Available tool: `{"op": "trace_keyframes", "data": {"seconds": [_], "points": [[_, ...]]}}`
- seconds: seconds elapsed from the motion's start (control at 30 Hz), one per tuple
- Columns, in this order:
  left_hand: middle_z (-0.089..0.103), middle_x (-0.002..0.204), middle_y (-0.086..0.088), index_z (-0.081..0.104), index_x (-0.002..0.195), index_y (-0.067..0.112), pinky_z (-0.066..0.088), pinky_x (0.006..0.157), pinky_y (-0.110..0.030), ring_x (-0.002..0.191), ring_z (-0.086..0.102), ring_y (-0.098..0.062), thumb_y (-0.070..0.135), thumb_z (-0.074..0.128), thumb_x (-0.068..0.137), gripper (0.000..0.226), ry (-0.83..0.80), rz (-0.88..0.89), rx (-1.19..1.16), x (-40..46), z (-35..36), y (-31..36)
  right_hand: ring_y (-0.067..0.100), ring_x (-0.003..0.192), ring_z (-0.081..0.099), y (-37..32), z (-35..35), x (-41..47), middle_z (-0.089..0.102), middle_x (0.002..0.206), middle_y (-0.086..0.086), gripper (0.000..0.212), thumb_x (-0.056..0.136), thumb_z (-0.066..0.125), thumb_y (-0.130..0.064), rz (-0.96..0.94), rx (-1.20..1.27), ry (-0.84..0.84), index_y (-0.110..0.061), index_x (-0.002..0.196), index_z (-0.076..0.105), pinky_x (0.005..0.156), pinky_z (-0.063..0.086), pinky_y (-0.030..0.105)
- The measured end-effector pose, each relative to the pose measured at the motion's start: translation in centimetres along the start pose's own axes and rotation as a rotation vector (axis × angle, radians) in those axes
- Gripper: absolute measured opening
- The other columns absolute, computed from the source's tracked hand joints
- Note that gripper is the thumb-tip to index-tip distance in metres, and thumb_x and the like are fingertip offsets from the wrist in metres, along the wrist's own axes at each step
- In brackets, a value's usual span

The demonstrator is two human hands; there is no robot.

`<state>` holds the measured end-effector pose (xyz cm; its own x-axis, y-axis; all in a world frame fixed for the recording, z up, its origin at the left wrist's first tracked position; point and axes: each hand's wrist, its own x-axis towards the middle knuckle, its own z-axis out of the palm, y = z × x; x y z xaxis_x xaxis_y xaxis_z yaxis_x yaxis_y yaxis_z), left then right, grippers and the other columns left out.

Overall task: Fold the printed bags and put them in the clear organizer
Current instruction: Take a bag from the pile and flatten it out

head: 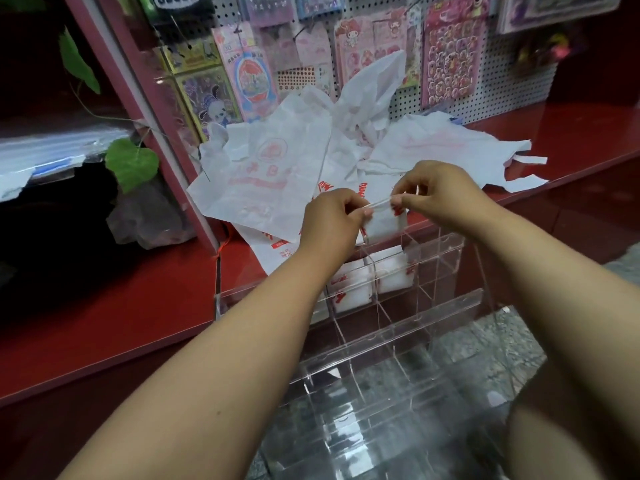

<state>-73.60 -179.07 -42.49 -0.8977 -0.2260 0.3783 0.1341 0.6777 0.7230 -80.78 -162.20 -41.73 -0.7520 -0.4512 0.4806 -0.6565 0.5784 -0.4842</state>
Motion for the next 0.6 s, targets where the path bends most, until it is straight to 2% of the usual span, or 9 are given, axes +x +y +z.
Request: {"op": "trace_keyframes", "data": {"seconds": [0.13,0.27,0.4,0.6], "points": [[0.062,0.069,0.010,0.071,0.080,0.014,0.047,0.069,-0.028,0.070,0.058,-0.011,0.016,0.071,0.086,0.006,-0.018,-0.010,0.028,1.3,1.8,-0.8,0.003,0.067,0.048,2.1,0.9,0.6,0.053,0.073,-0.011,0.005,0.083,0.072,-0.023,0.051,-0.016,-0.009,-0.020,0.079,0.073,0.059,0.032,0.015],[0.060,0.070,0.014,0.069,0.078,0.019,0.045,0.068,-0.027,0.066,0.054,-0.002,0.020,0.071,0.087,0.009,-0.060,-0.039,0.070,1.9,3.2,-2.2,0.011,0.071,0.052,3.5,2.2,0.5,0.059,0.076,-0.008,0.007,0.081,0.073,-0.023,0.098,0.014,-0.052,-0.024,0.074,0.071,0.062,0.036,0.025],[0.063,0.075,0.011,0.069,0.077,0.020,0.046,0.069,-0.029,0.077,0.059,-0.012,0.022,0.070,0.086,0.009,-0.081,-0.052,0.102,2.2,4.3,-3.9,0.004,0.068,0.053,4.2,3.4,0.6,0.062,0.077,-0.009,0.005,0.081,0.073,-0.021,0.146,0.022,-0.113,-0.020,0.076,0.073,0.057,0.034,0.011],[0.061,0.074,0.011,0.064,0.080,0.025,0.049,0.074,-0.030,0.080,0.060,-0.015,0.022,0.071,0.086,0.010,-0.143,-0.070,0.199,2.1,5.0,-5.3,0.005,0.055,0.057,4.6,4.4,0.6,0.063,0.060,-0.010,0.008,0.079,0.075,-0.018,0.238,0.023,-0.205,-0.018,0.072,0.074,0.050,0.035,0.009]]}}
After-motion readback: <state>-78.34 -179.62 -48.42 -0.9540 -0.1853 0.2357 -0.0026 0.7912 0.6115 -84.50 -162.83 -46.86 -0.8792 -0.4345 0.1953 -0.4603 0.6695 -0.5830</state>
